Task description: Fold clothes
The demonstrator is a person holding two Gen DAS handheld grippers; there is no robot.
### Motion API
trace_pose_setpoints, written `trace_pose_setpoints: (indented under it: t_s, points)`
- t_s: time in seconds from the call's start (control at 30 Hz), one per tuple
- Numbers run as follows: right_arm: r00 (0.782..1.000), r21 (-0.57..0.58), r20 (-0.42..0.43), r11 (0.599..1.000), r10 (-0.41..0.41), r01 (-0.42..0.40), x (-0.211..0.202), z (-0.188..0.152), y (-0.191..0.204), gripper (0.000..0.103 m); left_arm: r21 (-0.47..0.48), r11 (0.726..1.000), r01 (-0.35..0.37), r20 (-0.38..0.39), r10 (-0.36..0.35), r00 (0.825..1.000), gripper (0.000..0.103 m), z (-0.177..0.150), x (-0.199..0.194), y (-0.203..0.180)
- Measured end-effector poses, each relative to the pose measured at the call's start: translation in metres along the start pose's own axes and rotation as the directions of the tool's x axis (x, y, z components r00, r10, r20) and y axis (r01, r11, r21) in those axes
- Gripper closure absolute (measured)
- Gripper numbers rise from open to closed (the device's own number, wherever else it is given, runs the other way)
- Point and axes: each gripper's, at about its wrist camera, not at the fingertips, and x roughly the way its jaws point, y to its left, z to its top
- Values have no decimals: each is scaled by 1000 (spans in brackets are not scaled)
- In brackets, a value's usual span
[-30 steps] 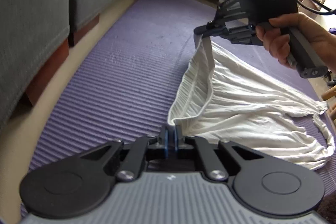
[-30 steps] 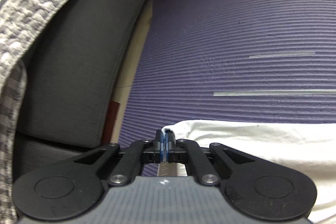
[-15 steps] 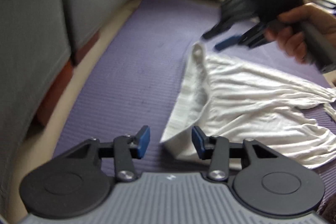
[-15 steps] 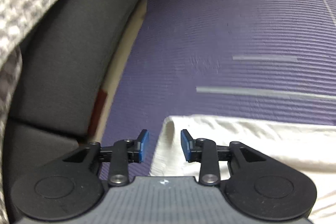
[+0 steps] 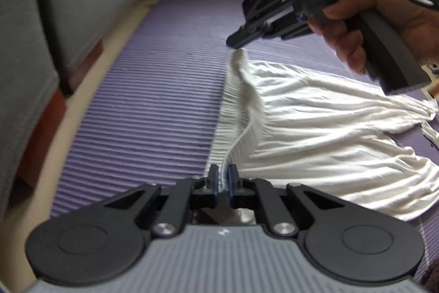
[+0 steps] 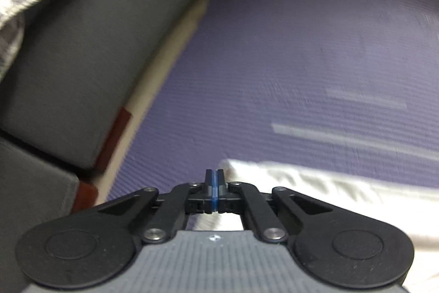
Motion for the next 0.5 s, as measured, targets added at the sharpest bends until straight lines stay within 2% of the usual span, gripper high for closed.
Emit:
trace_pose_setpoints:
  t_s: [0.03, 0.13, 0.17, 0.2, 0.23, 0.27, 0.33, 0.37, 0.4, 0.5]
  points:
    - [1000, 4, -2, 1000, 4, -4, 1, 2, 1, 103, -1, 1000, -6, -13, 6, 1000, 95, -2, 1, 1]
    - [999, 47, -41, 999, 20, -18, 6, 1, 0, 100, 28, 1000, -9, -26, 10, 1000, 84, -2, 2, -5]
    - [998, 51, -55, 999, 19, -16, 4, -2, -1, 96, 31, 999, -14, -22, 15, 1000, 66, -2, 1, -6]
    - [998, 52, -53, 999, 18, -16, -1, -5, -3, 94, 31, 999, -21, -7, 21, 1000, 41, -3, 1, -9]
    - [999, 52, -48, 999, 18, -15, -7, -7, -5, 91, 29, 999, -28, 18, 28, 999, 35, -6, 0, -12]
    - [999, 52, -43, 999, 17, -15, -13, -9, -8, 84, 26, 999, -35, 43, 34, 999, 34, -9, 0, -16]
    - [1000, 59, -25, 998, 8, -6, -30, -11, -16, 74, 7, 1000, -31, 112, 30, 993, 21, -19, -6, -25]
    - [1000, 59, -12, 998, 1, -1, -40, -12, -20, 74, 0, 1000, -27, 140, 27, 990, 8, -23, -7, -29]
    - [1000, 59, 0, 998, -5, 5, -50, -13, -25, 74, 1, 1000, -19, 164, 18, 986, 3, -27, -6, -34]
    - [999, 102, 35, 995, -18, 15, -90, -19, -43, 70, 19, 1000, -15, 209, 11, 978, 1, -39, -4, -47]
